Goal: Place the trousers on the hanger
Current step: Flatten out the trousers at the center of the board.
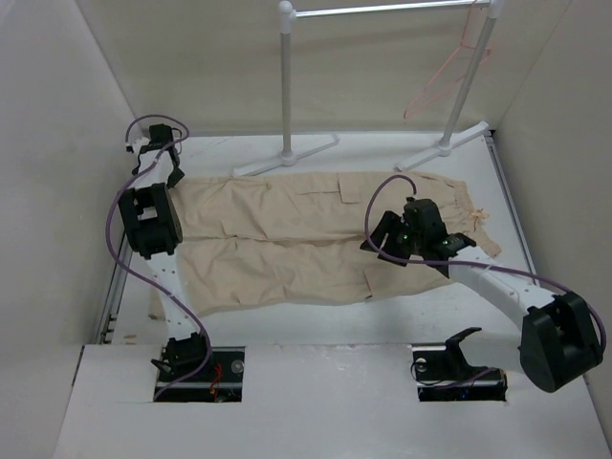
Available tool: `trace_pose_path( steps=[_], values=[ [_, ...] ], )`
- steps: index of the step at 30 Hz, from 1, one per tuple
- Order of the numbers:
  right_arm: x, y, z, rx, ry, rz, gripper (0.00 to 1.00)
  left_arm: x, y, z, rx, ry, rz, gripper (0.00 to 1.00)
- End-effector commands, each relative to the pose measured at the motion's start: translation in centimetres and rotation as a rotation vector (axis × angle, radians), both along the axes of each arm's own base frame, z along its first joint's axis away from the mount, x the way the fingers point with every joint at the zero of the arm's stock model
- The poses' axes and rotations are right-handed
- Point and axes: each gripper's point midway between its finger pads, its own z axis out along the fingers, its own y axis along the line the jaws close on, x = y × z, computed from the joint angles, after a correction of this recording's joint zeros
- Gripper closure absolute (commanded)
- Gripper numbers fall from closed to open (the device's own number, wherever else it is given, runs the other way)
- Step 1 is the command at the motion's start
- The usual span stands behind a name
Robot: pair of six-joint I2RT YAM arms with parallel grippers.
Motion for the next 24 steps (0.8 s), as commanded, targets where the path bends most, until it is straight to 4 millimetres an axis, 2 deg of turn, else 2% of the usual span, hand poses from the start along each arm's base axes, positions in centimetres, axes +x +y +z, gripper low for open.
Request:
trace_pose_path(
  steps=[1,4,7,10,12,13,14,16,17,18,20,21,23,24],
  values=[
    [1.4,0.5,3.4,0.041,-0.104,0.008,0.32,-3.1,1.3,5.8,0.035,-0.053,0.059,0.45],
    [1.0,0.5,4.5,0.055,-0.135,0.014,0.31,-6.1,0.0,8.9,0.025,-0.109,0.045,0.36],
    [0.0,0.4,5.4,0.066,-0.162,0.022,0.29,-10.6,-2.7,10.7,0.015,-0.132,0.029,0.32],
    [-1.8,0.7,5.6,0.076,-0.173,0.057,0.29,-16.4,-4.7,11.0,-0.002,-0.124,0.037,0.30],
    [-2.9,0.7,5.6,0.079,-0.181,0.078,0.30,-20.8,-5.3,10.7,-0.028,-0.122,0.083,0.27],
    [-3.4,0.8,5.5,0.082,-0.184,0.089,0.35,-23.3,-5.3,10.3,-0.050,-0.117,0.123,0.27],
    [-3.9,0.9,5.5,0.085,-0.186,0.104,0.45,-25.8,-5.5,9.9,-0.082,-0.109,0.161,0.28],
    [-5.1,1.0,5.3,0.086,-0.180,0.130,0.74,-30.5,-6.8,8.7,-0.162,-0.092,0.243,0.33],
    [-5.5,1.0,5.2,0.086,-0.177,0.138,0.84,-32.1,-7.4,8.2,-0.193,-0.083,0.275,0.35],
    [-6.1,1.0,5.0,0.084,-0.169,0.148,0.88,-34.1,-8.3,7.6,-0.231,-0.080,0.325,0.38],
    [-7.1,1.1,4.9,0.081,-0.164,0.166,0.88,-37.3,-9.7,6.5,-0.295,-0.086,0.425,0.47],
    [-7.5,1.1,4.9,0.080,-0.165,0.173,0.85,-38.6,-10.1,6.3,-0.317,-0.097,0.481,0.54],
    [-8.1,0.9,5.0,0.082,-0.164,0.175,0.74,-40.9,-10.1,6.2,-0.325,-0.119,0.584,0.69],
    [-8.4,0.8,5.0,0.083,-0.161,0.173,0.69,-41.9,-10.0,6.2,-0.324,-0.130,0.628,0.69]
  ],
)
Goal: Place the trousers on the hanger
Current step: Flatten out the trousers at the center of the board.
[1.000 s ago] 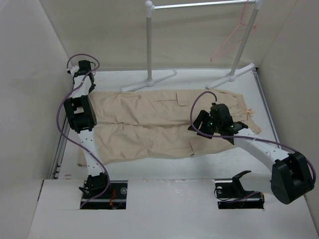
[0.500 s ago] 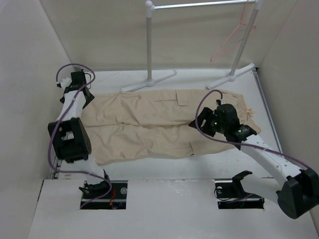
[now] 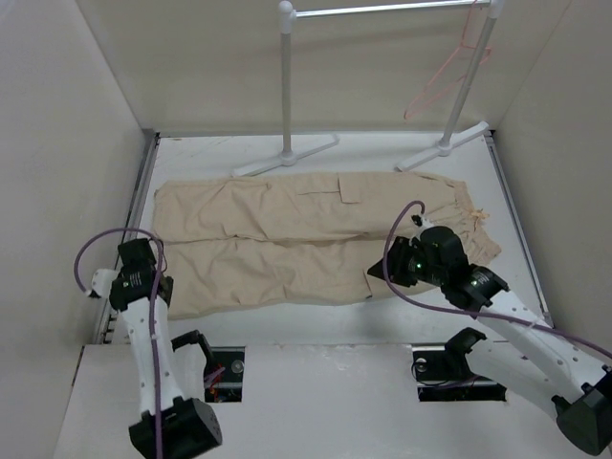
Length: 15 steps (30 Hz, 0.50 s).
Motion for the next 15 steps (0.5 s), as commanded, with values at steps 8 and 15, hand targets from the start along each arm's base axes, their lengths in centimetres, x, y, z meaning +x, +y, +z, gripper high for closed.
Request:
trace_pose_path(
  steps=[8,15],
  values=[
    [-1.2,-1.7,1.0,-0.001,-0.022,-0.023,0.43,-5.3,-2.7,-2.1,-0.141,0.067,0.195,0.49],
    [-0.6,-1.4,2.0,0.004,-0.029,-0.016,0.39,-4.4,-3.2,-5.2,-0.208,0.040,0.284,0.48]
  ],
)
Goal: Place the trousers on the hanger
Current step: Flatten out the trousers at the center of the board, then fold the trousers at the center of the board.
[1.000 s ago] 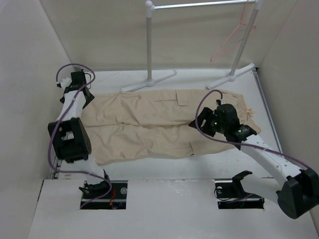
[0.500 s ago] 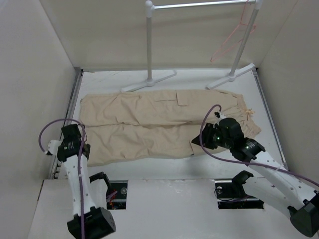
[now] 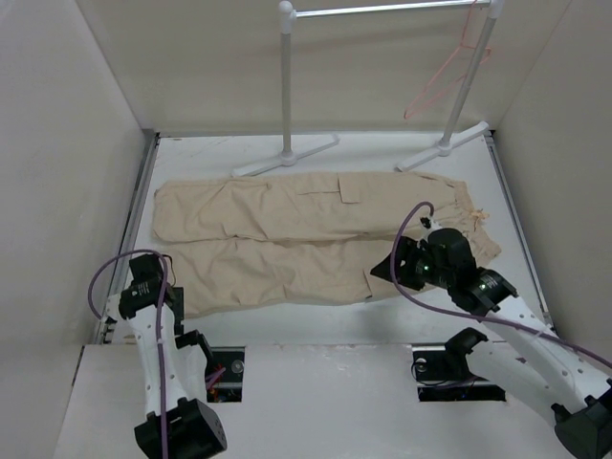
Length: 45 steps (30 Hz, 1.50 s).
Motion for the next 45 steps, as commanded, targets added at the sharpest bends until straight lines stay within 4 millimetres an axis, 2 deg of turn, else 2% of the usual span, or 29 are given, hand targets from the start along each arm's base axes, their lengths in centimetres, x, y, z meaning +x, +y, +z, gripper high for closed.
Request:
trace_pose_path(
  steps=[1,9,11,13,15,17,19,22,25,28,30,32,35,38,42,45],
  values=[
    [0.6,0.5,1.8,0.009,-0.039,0.021,0.38,-0.3,-0.3,-1.5,-0.029,0.006,0.070,0.48],
    [1.9,0.4,1.7,-0.015,-0.027,0.001,0.37,-0.5,-0.1,-4.8,-0.024,0.027,0.088,0.51],
    [2.4,-0.1,1.7,-0.017,-0.026,-0.025,0.37,-0.2,0.3,-5.5,-0.015,0.026,0.093,0.59],
    [2.8,-0.7,1.6,-0.020,-0.022,-0.054,0.37,0.7,0.7,-5.5,-0.001,-0.008,0.090,0.72],
    [3.3,-1.5,1.8,-0.018,-0.025,-0.089,0.36,1.9,1.3,-4.5,0.023,-0.052,0.079,0.87],
    [3.7,-2.6,1.7,-0.017,-0.013,-0.142,0.35,3.5,2.4,-2.4,0.076,-0.109,0.051,0.93],
    [4.1,-4.3,1.1,-0.019,0.019,-0.234,0.35,4.9,3.1,-0.3,0.129,-0.153,0.007,0.96],
    [4.6,-8.6,-0.3,-0.054,0.071,-0.438,0.39,5.8,3.5,1.4,0.185,-0.174,-0.049,0.97],
    [4.4,-13.7,-1.9,-0.138,0.134,-0.651,0.51,6.3,3.7,2.0,0.208,-0.207,-0.063,0.99],
    [3.8,-17.0,-3.9,-0.230,0.195,-0.784,0.66,7.3,3.6,2.4,0.212,-0.243,-0.088,1.00],
    [3.6,-19.8,-4.8,-0.296,0.218,-0.888,0.70,7.9,2.8,2.5,0.201,-0.260,-0.125,1.00],
    [3.5,-21.3,-4.9,-0.323,0.260,-0.947,0.68,8.3,2.2,2.6,0.198,-0.273,-0.157,1.00],
    [3.1,-24.1,-5.5,-0.401,0.306,-1.049,0.53,7.9,1.1,2.1,0.179,-0.257,-0.207,0.99],
    [2.5,-26.6,-6.2,-0.476,0.348,-1.131,0.42,6.7,0.8,1.4,0.170,-0.213,-0.212,0.92],
    [3.5,-27.9,-6.9,-0.478,0.373,-1.176,0.39,7.3,-0.1,1.1,0.153,-0.229,-0.255,0.93],
    [5.4,-28.0,-7.7,-0.419,0.365,-1.167,0.41,7.8,-1.0,1.0,0.130,-0.241,-0.295,0.85]
  ],
)
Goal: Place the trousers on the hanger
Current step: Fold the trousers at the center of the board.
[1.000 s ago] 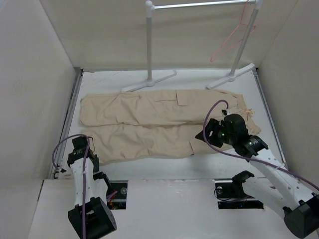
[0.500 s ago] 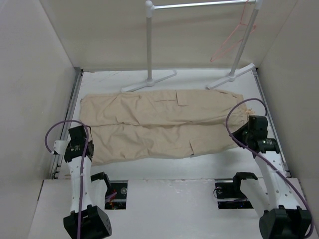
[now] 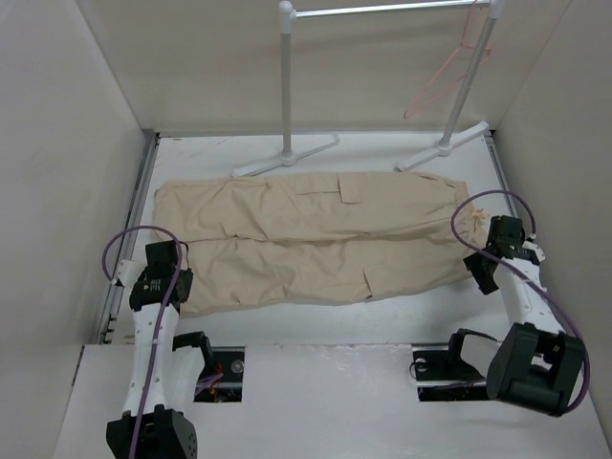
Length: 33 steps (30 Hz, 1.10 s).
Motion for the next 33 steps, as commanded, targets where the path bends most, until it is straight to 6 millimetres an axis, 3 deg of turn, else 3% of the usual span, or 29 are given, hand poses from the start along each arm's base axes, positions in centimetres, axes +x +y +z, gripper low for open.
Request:
trace_pose_path(
  steps=[1,6,10,12,15,17,20,27,33],
  values=[
    [3.6,-1.2,1.1,-0.013,-0.101,-0.009,0.42,-0.1,-0.7,-0.5,-0.007,0.018,-0.041,0.80],
    [5.8,-1.3,-1.4,0.034,-0.087,-0.020,0.48,-1.0,-0.9,-1.1,0.000,0.054,-0.052,0.63],
    [6.1,-1.0,-3.0,0.061,-0.074,-0.050,0.81,-2.4,-0.8,-1.1,0.013,0.106,-0.055,0.57],
    [6.2,-1.0,-3.1,0.064,-0.094,-0.072,0.87,-3.8,-0.4,-0.9,0.024,0.173,-0.041,0.55],
    [6.4,-1.0,-3.3,0.081,-0.104,-0.095,0.89,-6.7,-0.2,-1.1,0.023,0.325,-0.020,0.51],
    [6.9,-0.7,-3.2,0.100,-0.109,-0.087,0.89,-7.3,-0.8,-0.8,-0.008,0.352,-0.022,0.48],
    [6.9,-0.8,-3.0,0.095,-0.121,-0.101,0.89,-7.0,-0.7,-0.1,-0.043,0.346,0.018,0.48],
    [7.6,1.0,-3.3,0.149,-0.156,-0.084,0.88,-7.2,-0.9,-4.4,-0.110,0.382,0.096,0.45],
    [7.4,1.3,-3.3,0.153,-0.170,-0.073,0.88,-6.0,-0.7,-6.0,-0.132,0.324,0.132,0.46]
  ],
)
